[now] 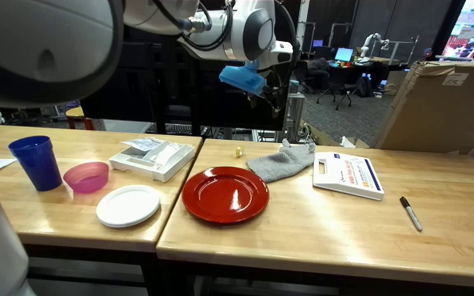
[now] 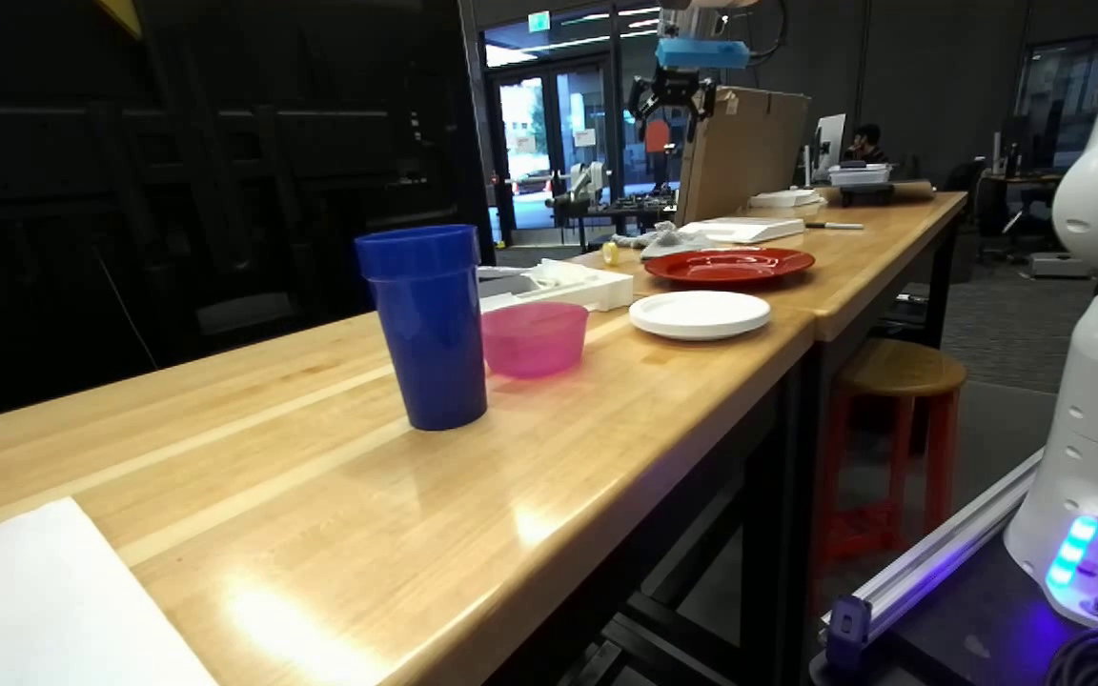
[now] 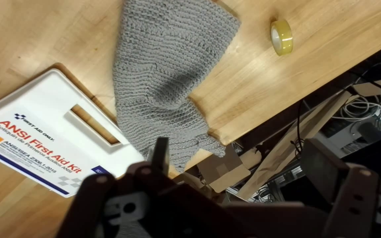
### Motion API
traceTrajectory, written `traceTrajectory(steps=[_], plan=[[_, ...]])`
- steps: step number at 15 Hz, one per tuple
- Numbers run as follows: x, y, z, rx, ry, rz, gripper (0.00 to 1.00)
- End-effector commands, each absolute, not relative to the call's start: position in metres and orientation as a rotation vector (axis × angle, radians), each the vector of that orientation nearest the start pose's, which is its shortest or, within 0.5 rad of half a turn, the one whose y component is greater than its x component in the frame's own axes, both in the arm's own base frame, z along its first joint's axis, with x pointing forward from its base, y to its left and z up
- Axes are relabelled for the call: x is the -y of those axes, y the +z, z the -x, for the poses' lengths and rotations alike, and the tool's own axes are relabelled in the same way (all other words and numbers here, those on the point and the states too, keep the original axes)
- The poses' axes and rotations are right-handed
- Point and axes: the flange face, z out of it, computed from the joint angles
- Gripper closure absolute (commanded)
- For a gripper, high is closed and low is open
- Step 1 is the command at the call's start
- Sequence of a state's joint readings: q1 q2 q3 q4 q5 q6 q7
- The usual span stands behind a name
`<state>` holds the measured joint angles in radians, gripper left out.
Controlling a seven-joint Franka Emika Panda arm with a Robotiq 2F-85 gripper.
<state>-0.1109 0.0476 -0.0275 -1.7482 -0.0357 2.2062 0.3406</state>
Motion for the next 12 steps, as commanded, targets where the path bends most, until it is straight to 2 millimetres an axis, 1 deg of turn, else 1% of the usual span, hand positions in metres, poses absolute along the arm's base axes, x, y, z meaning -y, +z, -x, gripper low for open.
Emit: traceTrajectory(steps=[1, 4, 7, 9, 12], plan=[[0.090, 0.571, -0.623, -0.705, -0.642, 2.977, 0.00], [0.091, 0.557, -0.631, -0.705, -0.623, 2.979, 0.00], [0.092, 0.538, -0.640, -0.696, -0.596, 2.993, 0.00], [0.095, 0.526, -0.646, -0.706, -0.607, 3.002, 0.00], [0.100, 0.513, -0.652, -0.710, -0.633, 3.004, 0.00]])
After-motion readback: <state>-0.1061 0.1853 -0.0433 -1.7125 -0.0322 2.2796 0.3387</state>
